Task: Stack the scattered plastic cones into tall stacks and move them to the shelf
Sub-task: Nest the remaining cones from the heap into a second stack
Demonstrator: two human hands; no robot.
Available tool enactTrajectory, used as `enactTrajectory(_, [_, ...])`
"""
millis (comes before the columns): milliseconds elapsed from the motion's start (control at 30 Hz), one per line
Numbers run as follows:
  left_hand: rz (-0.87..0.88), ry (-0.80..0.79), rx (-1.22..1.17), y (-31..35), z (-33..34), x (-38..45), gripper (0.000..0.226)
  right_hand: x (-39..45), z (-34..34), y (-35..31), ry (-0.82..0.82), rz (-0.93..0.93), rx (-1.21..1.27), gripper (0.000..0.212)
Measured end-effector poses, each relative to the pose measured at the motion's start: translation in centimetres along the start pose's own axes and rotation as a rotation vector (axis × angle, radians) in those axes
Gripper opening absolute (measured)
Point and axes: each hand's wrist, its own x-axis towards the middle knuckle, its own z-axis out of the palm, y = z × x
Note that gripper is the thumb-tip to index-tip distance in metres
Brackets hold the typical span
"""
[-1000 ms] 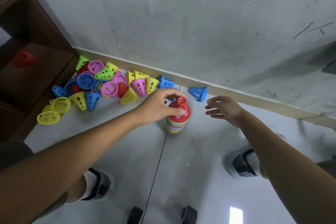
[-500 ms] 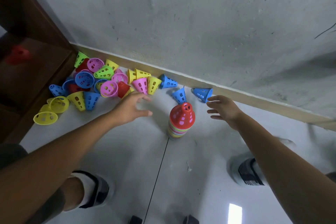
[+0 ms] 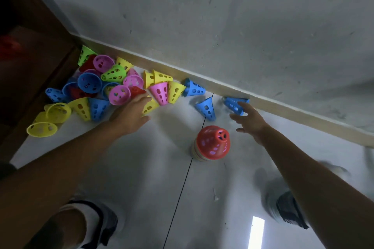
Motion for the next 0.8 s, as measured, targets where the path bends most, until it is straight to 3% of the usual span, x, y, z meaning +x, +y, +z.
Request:
enactTrajectory(267, [-0.013,-0.075,0.202,-0.8,-0.2,0.8,0.035,2.0,0.6,-0.4,0.001,0.044,-0.005,0.057])
enactTrajectory(367, [-0.063,-0.101,0.215,-0.9,-0.3,0.9,0.034,2.5,0.8,-0.8,0.012,0.026,-0.032,0.051])
enactTrajectory(467, [-0.101,-0.054,0.043,-0.7,-0.5,1.2,0.026,2.8,1.1,-1.6,0.004,0.01,-0.048,0.047])
enactTrajectory(533, [-0.115,-0.016,-0.094,0.4,-1.1,1.1,0.005,3.1,1.4,-2.1,0.011,-0.008,-0.071,0.045])
enactTrajectory(600, [-0.113,0.012,-0.228,2.0,-1.7,1.3,0.031,3.3,1.8,-2.7,0.029,-0.032,-0.111,0.038])
enactTrajectory(633, [-0.13,0.016,-0.31,2.8,-2.1,1.4,0.034,3.2,2.0,-3.1,0.031,-0.042,-0.123,0.029])
enactTrajectory(700, [-0.152,0.012,-0.459,4.3,-2.9,1.5,0.03,3.3,2.4,-4.0,0.018,-0.054,-0.109,0.009])
enactTrajectory(800, [-0.148,0.031,-0.668,6.3,-3.8,1.6,0.026,3.4,2.7,-5.2,-0.045,-0.041,-0.116,0.006])
